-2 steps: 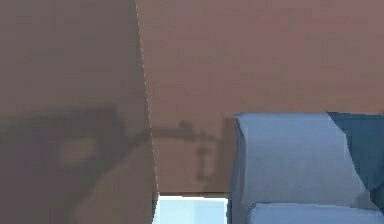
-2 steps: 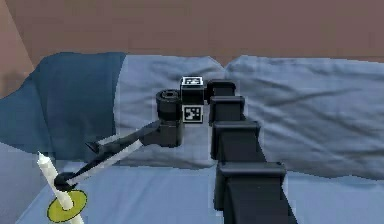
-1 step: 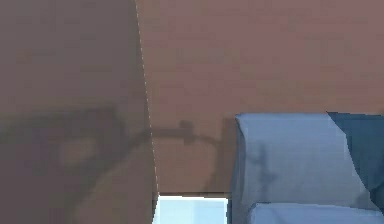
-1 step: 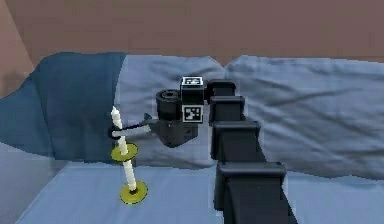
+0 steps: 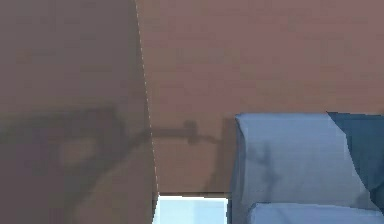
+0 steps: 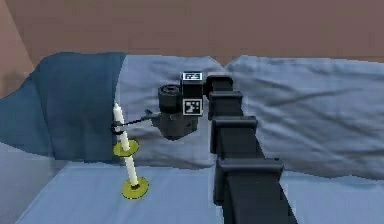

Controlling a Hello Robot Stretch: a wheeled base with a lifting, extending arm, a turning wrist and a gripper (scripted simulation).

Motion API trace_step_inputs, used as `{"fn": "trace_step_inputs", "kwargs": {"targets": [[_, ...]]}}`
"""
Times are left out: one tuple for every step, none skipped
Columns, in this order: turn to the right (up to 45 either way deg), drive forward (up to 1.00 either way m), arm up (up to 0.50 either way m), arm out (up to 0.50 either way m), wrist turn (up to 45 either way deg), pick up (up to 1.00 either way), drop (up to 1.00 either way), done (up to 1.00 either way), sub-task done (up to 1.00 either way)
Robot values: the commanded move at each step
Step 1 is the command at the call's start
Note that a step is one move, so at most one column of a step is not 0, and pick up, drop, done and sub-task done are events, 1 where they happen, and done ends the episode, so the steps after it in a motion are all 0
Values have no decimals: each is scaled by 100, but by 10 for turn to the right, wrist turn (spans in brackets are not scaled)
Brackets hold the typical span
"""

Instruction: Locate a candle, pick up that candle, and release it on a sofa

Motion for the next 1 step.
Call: {"fn": "trace_step_inputs", "kwargs": {"targets": [[0, 0, 0, 0, 450, 0, 0, 0, 0]]}}
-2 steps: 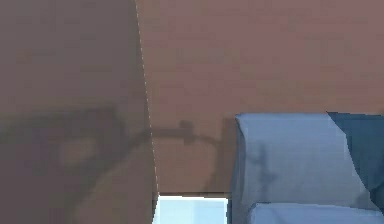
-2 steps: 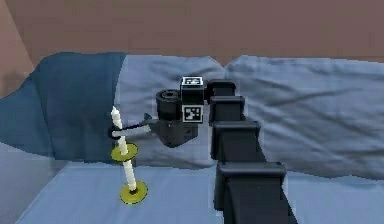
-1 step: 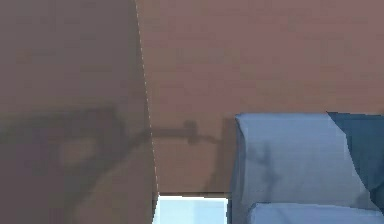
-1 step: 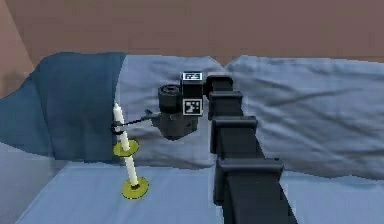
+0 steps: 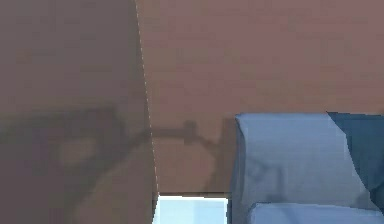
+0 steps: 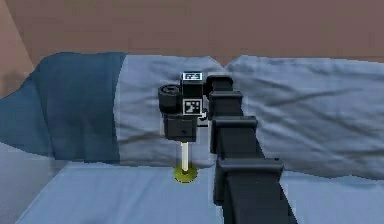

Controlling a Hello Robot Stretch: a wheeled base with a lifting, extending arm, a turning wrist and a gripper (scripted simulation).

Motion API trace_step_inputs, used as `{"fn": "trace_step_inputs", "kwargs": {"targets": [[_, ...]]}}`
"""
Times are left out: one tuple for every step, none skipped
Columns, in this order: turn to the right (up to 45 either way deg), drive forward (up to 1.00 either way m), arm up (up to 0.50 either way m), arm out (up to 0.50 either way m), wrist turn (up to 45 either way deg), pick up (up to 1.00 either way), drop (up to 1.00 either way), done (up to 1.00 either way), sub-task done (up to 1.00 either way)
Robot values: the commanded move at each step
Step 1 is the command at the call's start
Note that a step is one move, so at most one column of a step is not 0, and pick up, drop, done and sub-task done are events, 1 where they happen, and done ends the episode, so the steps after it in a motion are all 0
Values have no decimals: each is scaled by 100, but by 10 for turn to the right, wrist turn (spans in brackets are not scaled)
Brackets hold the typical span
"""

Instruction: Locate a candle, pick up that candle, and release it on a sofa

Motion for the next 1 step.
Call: {"fn": "trace_step_inputs", "kwargs": {"targets": [[0, 0, 0, 0, 150, 0, 0, 0, 0]]}}
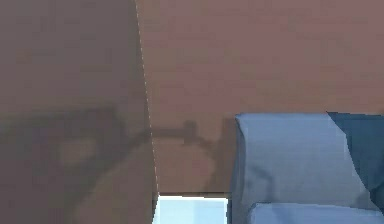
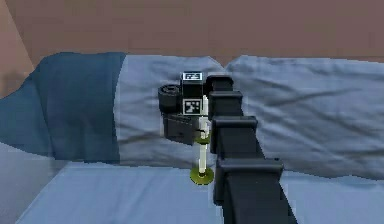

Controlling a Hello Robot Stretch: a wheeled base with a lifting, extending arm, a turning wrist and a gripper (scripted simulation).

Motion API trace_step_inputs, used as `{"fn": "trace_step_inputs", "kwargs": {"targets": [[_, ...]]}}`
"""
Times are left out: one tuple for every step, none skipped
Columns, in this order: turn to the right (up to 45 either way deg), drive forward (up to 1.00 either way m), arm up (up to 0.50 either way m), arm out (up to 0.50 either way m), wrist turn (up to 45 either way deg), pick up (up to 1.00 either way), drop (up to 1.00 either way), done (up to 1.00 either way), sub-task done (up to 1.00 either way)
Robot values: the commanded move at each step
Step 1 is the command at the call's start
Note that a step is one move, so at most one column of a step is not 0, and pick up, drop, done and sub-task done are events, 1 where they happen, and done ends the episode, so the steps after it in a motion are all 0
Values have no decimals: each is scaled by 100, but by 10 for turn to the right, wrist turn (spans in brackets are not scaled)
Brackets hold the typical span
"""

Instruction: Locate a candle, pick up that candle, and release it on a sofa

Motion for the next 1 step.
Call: {"fn": "trace_step_inputs", "kwargs": {"targets": [[0, 0, -24, 0, 0, 0, 0, 0, 0]]}}
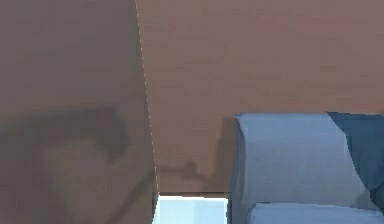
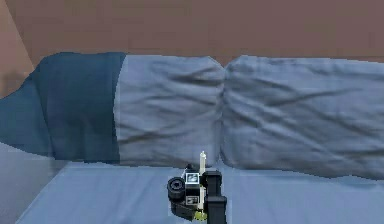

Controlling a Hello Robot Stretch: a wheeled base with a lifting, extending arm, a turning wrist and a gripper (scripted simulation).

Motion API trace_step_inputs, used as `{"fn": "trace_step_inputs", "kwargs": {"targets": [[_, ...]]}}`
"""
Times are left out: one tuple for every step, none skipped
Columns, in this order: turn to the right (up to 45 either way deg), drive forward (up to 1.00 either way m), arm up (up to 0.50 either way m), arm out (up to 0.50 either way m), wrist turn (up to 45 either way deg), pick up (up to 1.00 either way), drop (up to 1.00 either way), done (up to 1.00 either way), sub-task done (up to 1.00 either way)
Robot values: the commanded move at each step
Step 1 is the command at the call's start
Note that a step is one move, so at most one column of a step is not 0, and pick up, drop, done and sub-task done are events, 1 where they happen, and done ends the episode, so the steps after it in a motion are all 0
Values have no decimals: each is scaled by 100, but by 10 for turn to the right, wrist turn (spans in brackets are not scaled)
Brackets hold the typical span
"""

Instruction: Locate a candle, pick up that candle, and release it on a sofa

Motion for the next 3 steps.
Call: {"fn": "trace_step_inputs", "kwargs": {"targets": [[0, 0, -32, 0, 0, 0, 0, 0, 0], [0, 0, 0, 0, 0, 0, 100, 0, 0], [0, 0, 10, 0, 0, 0, 0, 0, 0]]}}
